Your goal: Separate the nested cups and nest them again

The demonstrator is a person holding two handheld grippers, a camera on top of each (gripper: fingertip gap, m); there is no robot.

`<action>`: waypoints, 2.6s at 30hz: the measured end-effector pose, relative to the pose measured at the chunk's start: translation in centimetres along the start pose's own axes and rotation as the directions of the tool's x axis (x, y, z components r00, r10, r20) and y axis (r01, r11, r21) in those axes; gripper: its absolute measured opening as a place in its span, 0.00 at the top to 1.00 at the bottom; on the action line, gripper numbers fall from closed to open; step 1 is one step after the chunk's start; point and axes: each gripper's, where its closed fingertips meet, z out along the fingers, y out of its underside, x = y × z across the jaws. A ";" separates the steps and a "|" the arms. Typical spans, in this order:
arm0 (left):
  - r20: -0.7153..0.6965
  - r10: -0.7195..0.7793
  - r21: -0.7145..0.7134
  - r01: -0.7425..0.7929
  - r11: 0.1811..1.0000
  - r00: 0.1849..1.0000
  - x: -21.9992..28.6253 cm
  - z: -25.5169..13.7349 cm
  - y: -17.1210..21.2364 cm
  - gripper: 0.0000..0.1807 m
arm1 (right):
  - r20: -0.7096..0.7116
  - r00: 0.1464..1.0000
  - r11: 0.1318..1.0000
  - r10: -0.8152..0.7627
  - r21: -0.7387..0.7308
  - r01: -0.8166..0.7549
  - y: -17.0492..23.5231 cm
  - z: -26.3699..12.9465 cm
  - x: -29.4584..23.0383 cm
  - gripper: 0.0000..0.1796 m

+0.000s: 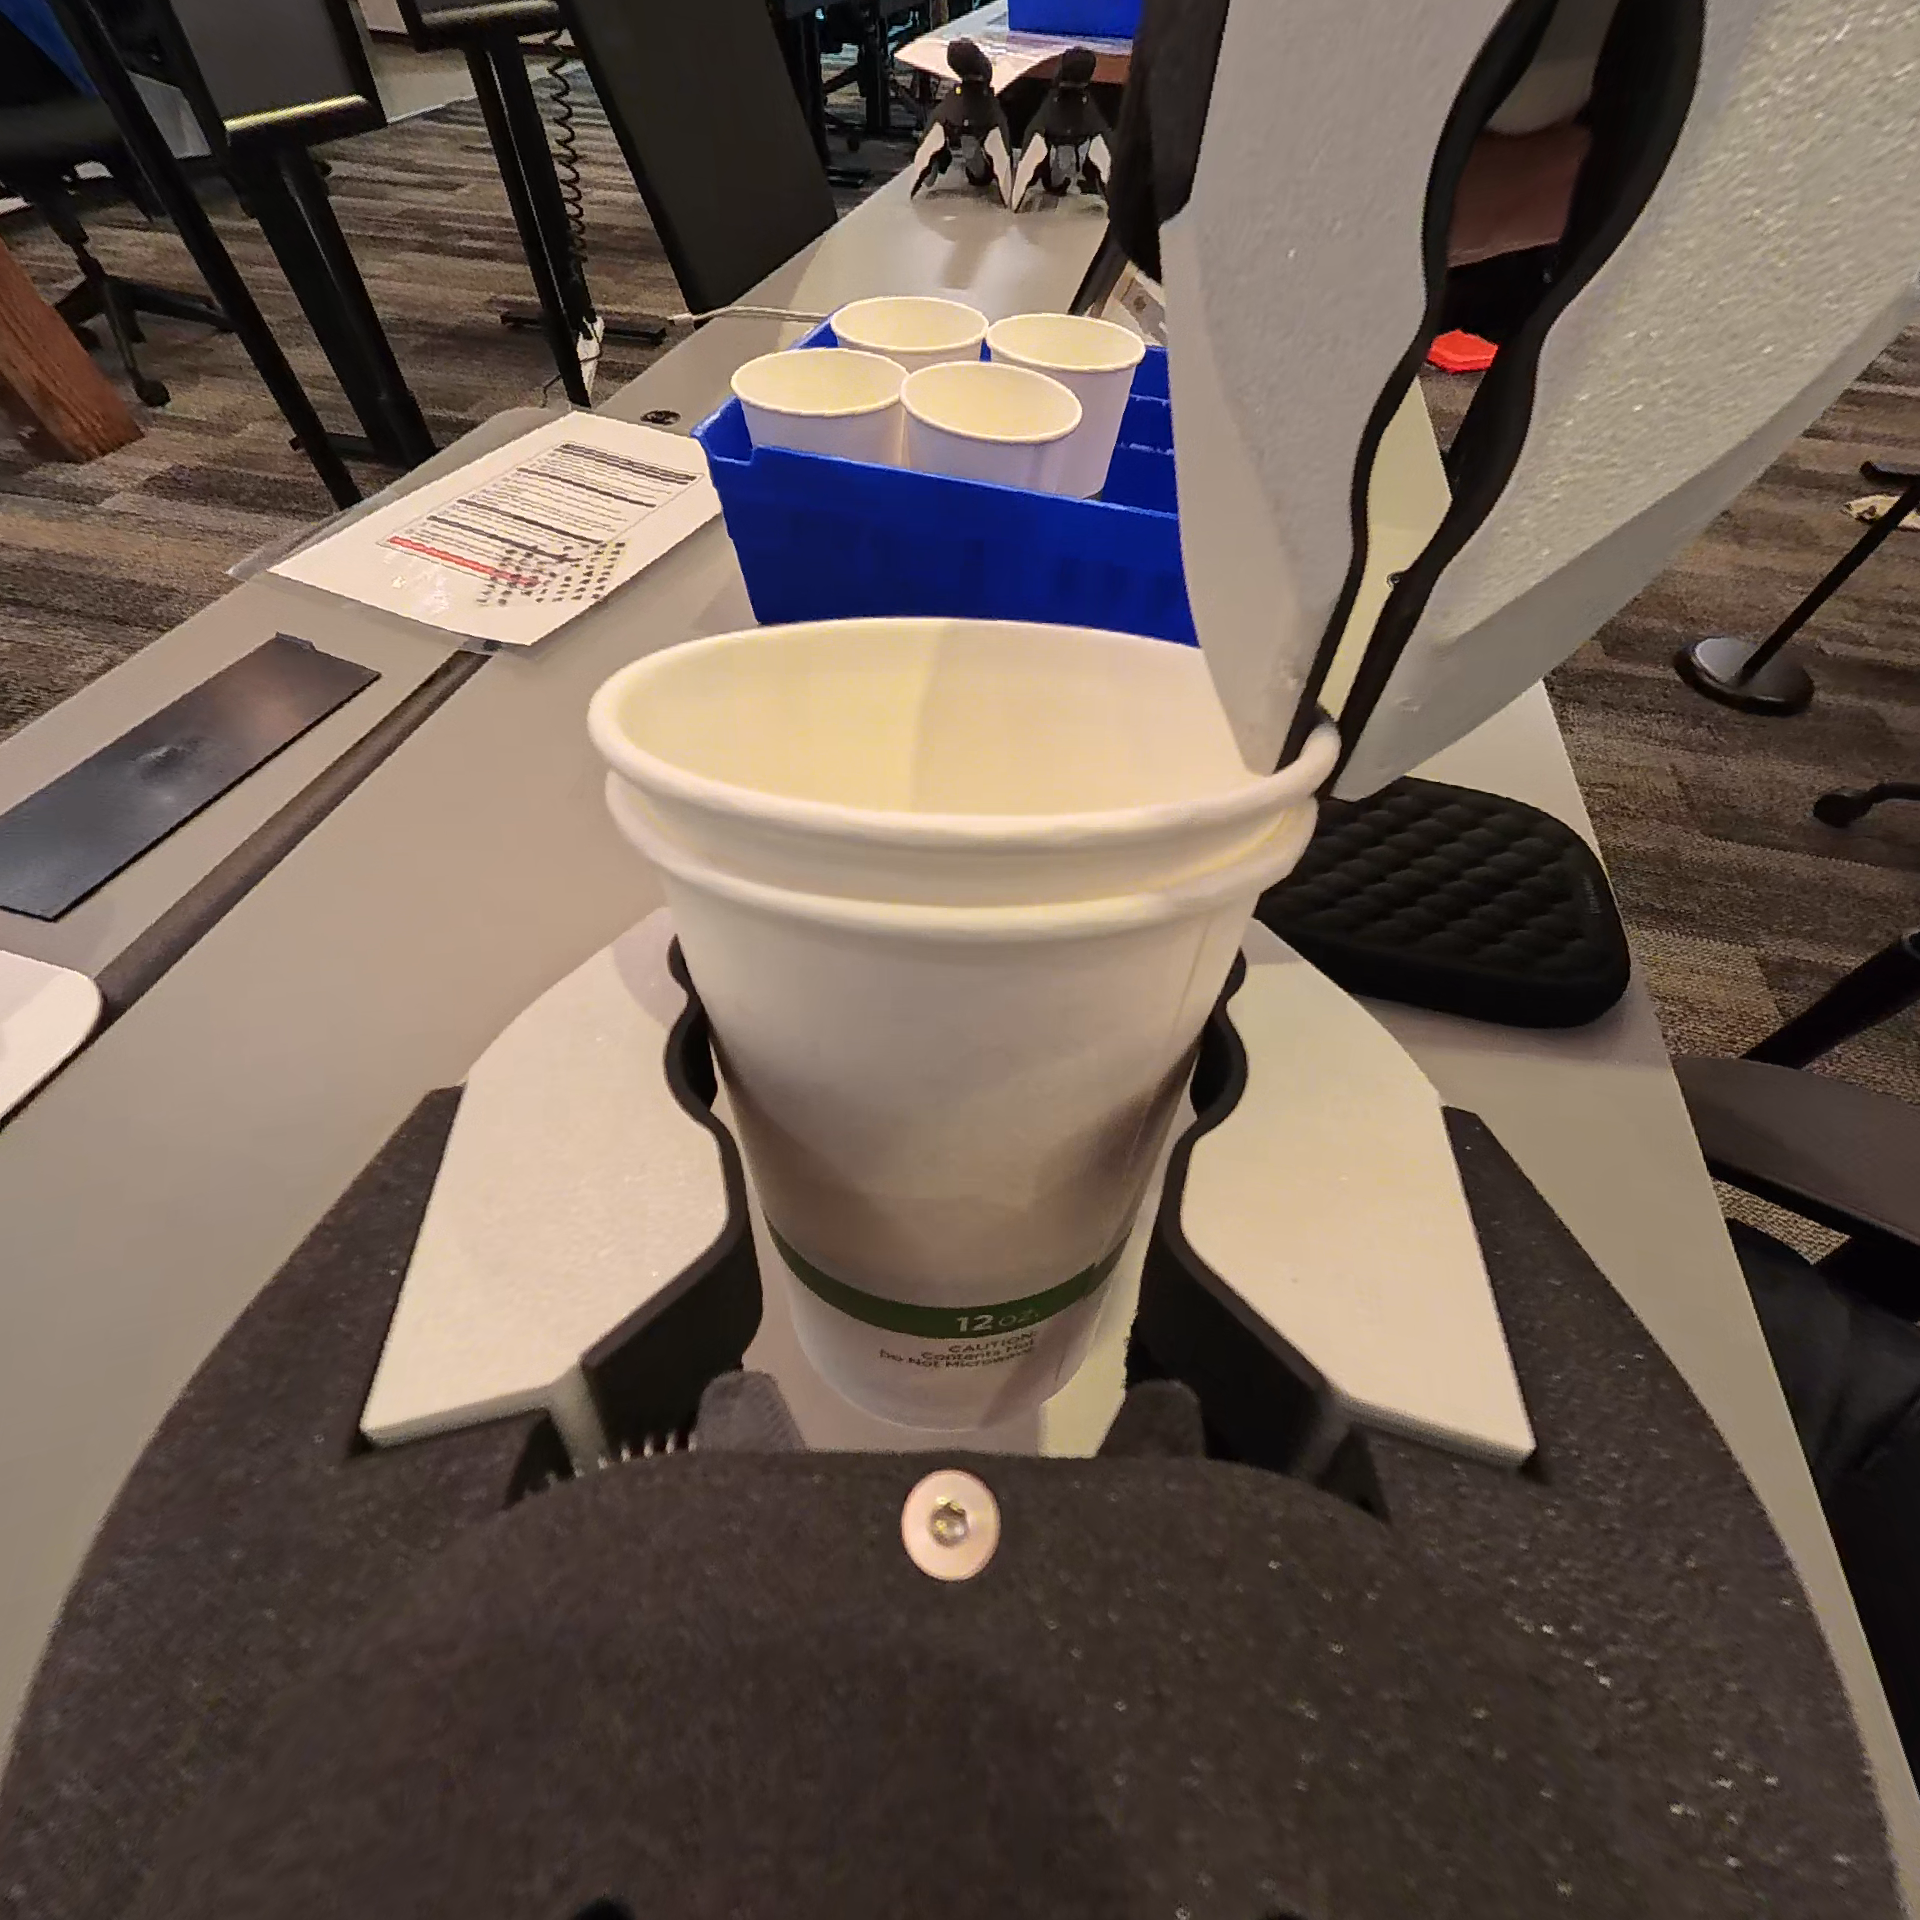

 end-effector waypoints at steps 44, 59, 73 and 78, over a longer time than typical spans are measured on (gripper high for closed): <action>0.039 0.016 -0.011 -0.016 1.000 0.999 -0.5 -0.2 0.0 0.50 | -0.060 0.998 0.999 0.015 0.049 -0.012 -1.4 -2.8 0.3 0.99; 0.032 0.011 -0.014 -0.010 1.000 0.999 -0.4 -0.2 0.0 0.50 | -0.130 0.991 0.997 0.020 0.080 -0.010 -1.7 -5.0 0.9 0.99; 0.032 0.008 -0.011 -0.008 1.000 0.999 -0.5 -0.2 0.0 0.50 | -0.177 0.984 0.992 0.026 0.127 -0.004 -1.8 -7.3 0.8 0.99; 0.031 0.010 -0.013 -0.010 1.000 0.999 -0.4 -0.1 0.1 0.50 | -0.185 0.982 0.991 0.026 0.133 -0.001 -1.7 -7.6 0.6 0.99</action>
